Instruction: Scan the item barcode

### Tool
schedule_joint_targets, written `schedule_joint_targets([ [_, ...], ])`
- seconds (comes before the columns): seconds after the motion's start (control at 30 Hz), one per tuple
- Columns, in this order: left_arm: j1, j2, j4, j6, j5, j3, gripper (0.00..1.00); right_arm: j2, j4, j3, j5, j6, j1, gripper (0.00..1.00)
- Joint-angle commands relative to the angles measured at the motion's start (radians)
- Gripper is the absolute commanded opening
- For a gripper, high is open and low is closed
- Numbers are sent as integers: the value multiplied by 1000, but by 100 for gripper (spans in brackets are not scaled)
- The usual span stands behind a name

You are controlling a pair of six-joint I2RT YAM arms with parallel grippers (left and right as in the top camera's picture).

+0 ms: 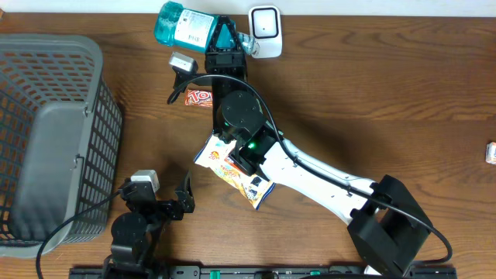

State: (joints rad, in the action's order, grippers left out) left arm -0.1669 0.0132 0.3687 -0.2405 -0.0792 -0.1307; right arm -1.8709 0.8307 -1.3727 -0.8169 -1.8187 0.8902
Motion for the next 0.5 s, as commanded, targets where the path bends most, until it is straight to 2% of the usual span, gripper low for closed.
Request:
schedule_joint_targets([
  [0.0,-4,-2,20,-12,6,15,98,19,-6,-19,4,7,0,1],
  [0.1,-4,-2,20,-12,6,15,98,20,-145,-19,-48,226,-8,1],
  [0.2,-4,-2,20,-12,6,15,98,20,-435,-19,-46,500,-29,1],
  [0.23,-4,-2,20,-12,6,15,98,20,-570,-19,-8,625,-40,1],
  [0.3,-4,-2,20,-12,6,15,98,20,-718,-19,66,787,-58,1],
  [0.4,-4,-2,20,-12,6,15,98,20,-830,-19,163,978,-97,1],
  [0.47,-4,-2,20,-13,6,15,98,20,-857,-19,222,1052,-125,1],
])
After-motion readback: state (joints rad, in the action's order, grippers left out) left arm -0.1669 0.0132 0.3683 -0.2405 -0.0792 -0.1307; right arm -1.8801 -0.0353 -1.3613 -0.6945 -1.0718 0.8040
